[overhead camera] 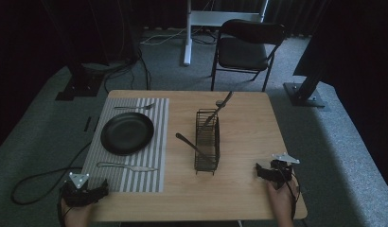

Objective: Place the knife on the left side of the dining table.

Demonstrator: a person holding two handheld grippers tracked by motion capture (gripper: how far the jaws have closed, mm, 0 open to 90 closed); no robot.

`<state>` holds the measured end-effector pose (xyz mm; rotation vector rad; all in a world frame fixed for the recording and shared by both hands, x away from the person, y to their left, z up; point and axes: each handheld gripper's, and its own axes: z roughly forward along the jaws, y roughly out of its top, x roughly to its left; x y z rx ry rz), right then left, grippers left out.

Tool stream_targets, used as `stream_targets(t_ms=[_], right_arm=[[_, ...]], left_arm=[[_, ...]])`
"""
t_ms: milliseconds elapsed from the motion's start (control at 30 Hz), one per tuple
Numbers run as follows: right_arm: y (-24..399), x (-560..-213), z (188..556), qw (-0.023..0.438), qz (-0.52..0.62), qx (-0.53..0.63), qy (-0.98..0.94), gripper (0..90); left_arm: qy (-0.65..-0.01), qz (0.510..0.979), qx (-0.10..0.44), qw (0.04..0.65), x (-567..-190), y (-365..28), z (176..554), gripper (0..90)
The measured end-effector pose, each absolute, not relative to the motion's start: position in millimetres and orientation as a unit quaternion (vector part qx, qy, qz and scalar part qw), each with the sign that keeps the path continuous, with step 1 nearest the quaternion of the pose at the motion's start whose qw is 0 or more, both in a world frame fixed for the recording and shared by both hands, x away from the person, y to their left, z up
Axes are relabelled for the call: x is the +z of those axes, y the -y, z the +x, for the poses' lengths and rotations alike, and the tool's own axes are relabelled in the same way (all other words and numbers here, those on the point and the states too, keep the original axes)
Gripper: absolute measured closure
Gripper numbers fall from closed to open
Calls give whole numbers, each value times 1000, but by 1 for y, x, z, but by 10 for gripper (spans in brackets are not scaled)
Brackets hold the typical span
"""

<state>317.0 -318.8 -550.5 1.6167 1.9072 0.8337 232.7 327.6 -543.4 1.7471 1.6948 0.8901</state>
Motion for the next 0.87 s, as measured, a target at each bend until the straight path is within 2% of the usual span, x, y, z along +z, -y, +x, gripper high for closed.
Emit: stream_targets(t_ms=[200, 467, 867], right_arm=[[319, -550, 317, 250, 594, 306, -701, 132], [319, -550, 317, 250, 594, 306, -701, 132], [319, -551, 317, 250, 594, 306, -701, 132]], left_arm=[[-616, 658, 334, 277, -543, -325, 237, 1], [-608, 678, 332, 247, -545, -319, 241, 1], [-627, 670, 317, 238, -546, -323, 244, 1]])
